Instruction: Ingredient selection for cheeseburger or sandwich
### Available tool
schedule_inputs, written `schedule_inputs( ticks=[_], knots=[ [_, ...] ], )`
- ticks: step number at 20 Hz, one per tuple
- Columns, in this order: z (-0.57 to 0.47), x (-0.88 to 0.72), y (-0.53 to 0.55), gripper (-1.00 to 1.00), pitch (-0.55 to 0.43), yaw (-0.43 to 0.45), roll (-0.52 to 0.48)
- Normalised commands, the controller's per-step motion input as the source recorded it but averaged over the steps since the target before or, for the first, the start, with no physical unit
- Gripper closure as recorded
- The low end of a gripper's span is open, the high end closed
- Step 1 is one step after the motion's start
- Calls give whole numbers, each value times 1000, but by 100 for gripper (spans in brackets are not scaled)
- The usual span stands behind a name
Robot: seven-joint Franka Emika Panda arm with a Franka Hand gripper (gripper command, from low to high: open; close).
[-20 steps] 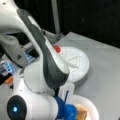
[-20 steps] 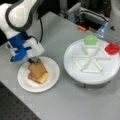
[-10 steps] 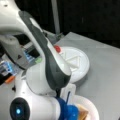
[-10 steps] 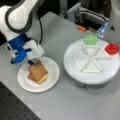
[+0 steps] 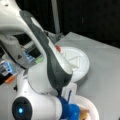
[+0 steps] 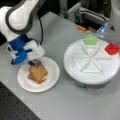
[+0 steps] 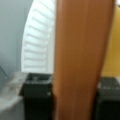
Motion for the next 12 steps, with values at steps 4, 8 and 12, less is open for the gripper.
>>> schedule_inputs(
  ticks=[4, 8, 12],
  knots=[
    [5, 212, -117, 100, 84, 176, -15],
    [-1, 214, -140, 100, 78, 185, -12],
    [-11, 219, -152, 100, 72, 188, -8]
  ],
)
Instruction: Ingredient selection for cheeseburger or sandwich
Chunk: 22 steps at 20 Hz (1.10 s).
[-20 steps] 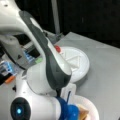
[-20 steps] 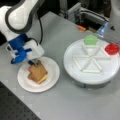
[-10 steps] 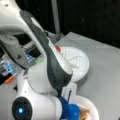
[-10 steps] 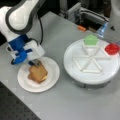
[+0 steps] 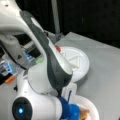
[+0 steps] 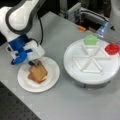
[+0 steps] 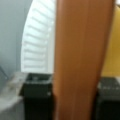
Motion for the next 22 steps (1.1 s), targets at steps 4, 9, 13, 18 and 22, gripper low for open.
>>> schedule_inputs(
  ticks=[4, 9, 13, 18, 22],
  knots=[
    [-6, 222, -161, 100, 73, 191, -6],
    [2, 223, -196, -100, 85, 205, -4],
    [22, 217, -245, -100, 90, 224, 6],
    [32, 225, -293, -100, 90, 253, 17],
    [32, 243, -339, -100, 93, 288, 45]
  ],
)
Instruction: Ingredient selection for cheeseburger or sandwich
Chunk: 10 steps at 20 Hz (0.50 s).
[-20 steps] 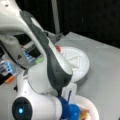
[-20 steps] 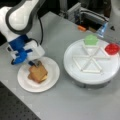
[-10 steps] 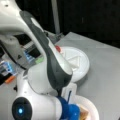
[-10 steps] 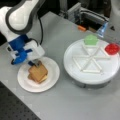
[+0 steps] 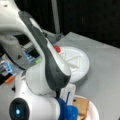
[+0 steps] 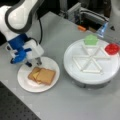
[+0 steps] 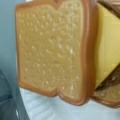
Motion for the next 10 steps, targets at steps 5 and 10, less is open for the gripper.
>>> schedule_inputs(
  ticks=[5, 10],
  knots=[
    [62, 219, -329, -100, 123, 290, 75],
    [176, 83, -253, -100, 151, 210, -13]
  ],
)
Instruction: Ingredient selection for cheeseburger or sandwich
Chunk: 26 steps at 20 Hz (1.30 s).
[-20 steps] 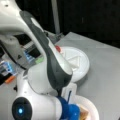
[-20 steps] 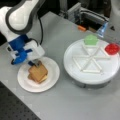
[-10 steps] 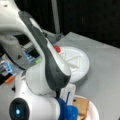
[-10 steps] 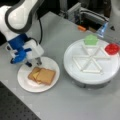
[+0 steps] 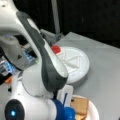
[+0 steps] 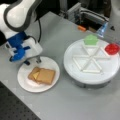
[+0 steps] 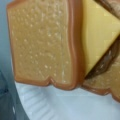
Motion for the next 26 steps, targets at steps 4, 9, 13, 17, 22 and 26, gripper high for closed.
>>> schedule_inputs(
  ticks=[4, 9, 13, 17, 22, 26],
  knots=[
    [302, -98, -97, -100, 152, 79, -175],
    [279, -234, 132, -100, 142, -67, -274],
    [168, -383, 302, -100, 107, -154, -331],
    [100, -482, 352, -100, 77, -173, -368],
    [164, -493, 425, -100, 44, -193, -484],
    [243, -476, 657, -100, -26, -161, -603]
  ],
)
